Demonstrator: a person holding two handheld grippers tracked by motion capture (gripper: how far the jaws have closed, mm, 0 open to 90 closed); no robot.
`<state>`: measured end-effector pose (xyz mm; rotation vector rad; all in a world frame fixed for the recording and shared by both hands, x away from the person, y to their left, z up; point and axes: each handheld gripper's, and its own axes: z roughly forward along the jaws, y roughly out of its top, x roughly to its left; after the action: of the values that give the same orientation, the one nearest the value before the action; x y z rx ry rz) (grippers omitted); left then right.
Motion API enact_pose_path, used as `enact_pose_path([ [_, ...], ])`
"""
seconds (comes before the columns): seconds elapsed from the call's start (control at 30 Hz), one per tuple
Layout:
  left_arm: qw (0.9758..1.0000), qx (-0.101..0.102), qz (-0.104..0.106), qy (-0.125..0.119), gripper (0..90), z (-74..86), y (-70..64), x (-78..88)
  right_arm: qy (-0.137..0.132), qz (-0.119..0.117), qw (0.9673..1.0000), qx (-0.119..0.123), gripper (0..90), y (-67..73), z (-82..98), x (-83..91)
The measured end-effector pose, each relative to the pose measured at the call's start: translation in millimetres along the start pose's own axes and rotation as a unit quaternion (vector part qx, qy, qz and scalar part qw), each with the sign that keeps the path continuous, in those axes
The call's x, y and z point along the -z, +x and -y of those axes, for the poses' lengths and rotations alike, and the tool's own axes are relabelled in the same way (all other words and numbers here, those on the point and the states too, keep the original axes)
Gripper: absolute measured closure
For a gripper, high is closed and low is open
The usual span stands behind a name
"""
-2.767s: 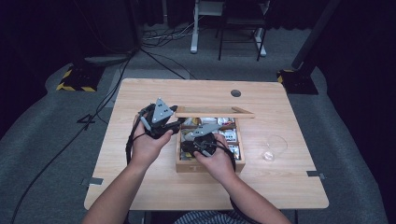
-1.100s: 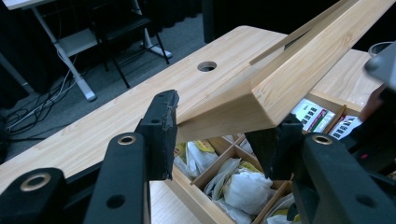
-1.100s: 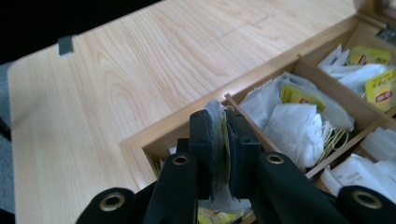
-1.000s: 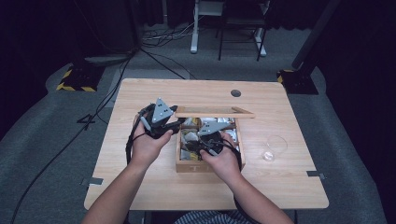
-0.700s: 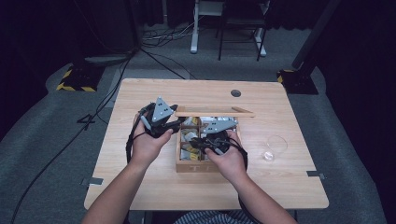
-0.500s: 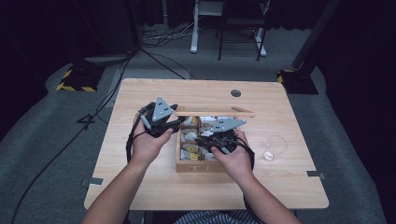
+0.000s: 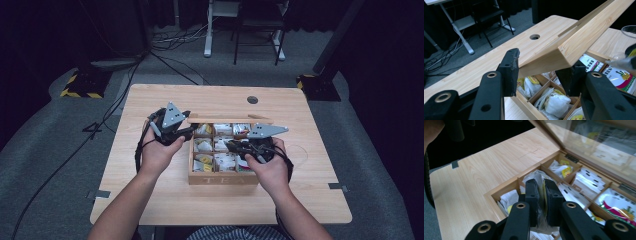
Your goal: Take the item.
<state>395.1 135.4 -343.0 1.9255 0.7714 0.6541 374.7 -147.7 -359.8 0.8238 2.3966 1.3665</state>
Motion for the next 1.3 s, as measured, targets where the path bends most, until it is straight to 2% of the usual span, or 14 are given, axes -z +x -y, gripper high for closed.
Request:
enact_pose_path([
  [0.27, 1.0, -0.002, -0.002, 0.001, 54.3, -0.3, -0.4, 0.2, -0.009, 0.031, 0.9994, -0.013, 82.5, -15.9, 4.1, 24.7],
  [0.6, 1.0, -0.002, -0.003, 0.003, 54.3, -0.5, -0.8, 0.1, -0.02, 0.077, 0.996, -0.042, 82.5, -42.4, 15.0, 56.1],
  [0.97, 1.0, -0.003, -0.003, 0.003, 54.3, -0.5, -1.0, 0.0, -0.016, 0.12, 0.99, -0.073, 82.5, -66.7, 32.0, 79.6],
  [1.3, 1.0, -0.003, -0.003, 0.004, 54.2, -0.4, -1.3, 0.0, -0.004, 0.159, 0.9826, -0.095, 82.5, -86.4, 49.8, 94.8],
])
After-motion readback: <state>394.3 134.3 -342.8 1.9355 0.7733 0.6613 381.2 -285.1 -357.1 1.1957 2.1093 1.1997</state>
